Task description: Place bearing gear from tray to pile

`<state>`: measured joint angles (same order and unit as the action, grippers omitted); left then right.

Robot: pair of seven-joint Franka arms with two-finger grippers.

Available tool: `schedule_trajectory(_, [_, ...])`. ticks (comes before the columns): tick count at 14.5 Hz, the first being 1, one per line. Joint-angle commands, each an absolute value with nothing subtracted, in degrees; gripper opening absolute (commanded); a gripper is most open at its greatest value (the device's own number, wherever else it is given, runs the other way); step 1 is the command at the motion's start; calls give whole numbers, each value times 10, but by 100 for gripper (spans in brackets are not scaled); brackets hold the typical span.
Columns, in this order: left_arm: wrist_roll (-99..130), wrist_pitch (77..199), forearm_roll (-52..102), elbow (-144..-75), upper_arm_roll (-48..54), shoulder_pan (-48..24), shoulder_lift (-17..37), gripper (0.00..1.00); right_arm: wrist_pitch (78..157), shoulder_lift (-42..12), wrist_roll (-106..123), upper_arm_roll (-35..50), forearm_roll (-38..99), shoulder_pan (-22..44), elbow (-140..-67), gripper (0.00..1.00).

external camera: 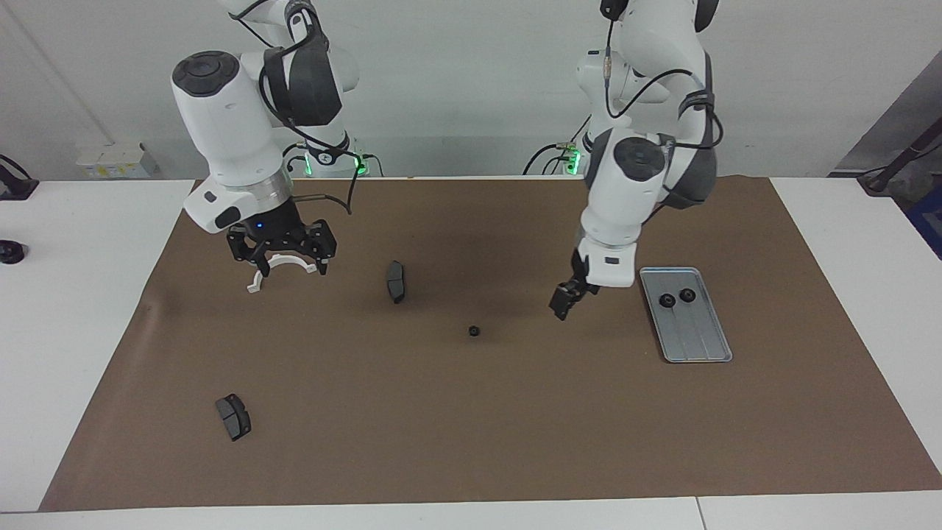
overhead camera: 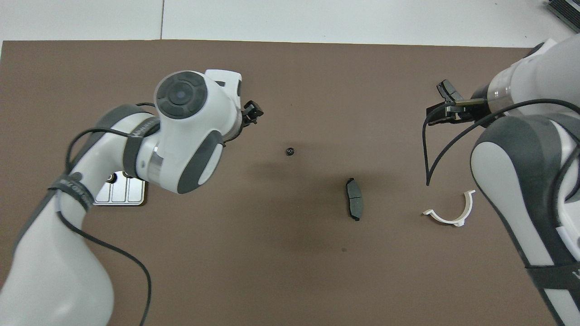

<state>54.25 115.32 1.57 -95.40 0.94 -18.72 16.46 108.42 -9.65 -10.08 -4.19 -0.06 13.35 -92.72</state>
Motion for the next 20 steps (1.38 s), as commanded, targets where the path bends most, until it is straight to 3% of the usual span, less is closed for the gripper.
schedule_trajectory(1, [497,1133,17,-981,15,-116,154,100,1101,-146,-150,-42,-13,155,-886,100])
schedule_trajectory(8, [438,1285,17,-1192,14,10,84,97,1142,-207,-258,-41,-11,230,-865,100])
schedule_trajectory(10, [478,1288,17,-1218,13,16,74,80,1164,-229,-291,-42,-13,258,-863,100])
schedule_trajectory(15, [564,1379,12,-1277,13,0,76,69,1240,-310,-393,-42,-16,328,-847,97])
schedule_trajectory(18, [566,1380,2,-1278,13,0,78,69,1280,-347,-406,-41,-25,339,-839,89])
schedule_trajectory(20, [567,1383,2,-1278,13,1,80,62,1305,-366,-407,-41,-25,349,-838,81])
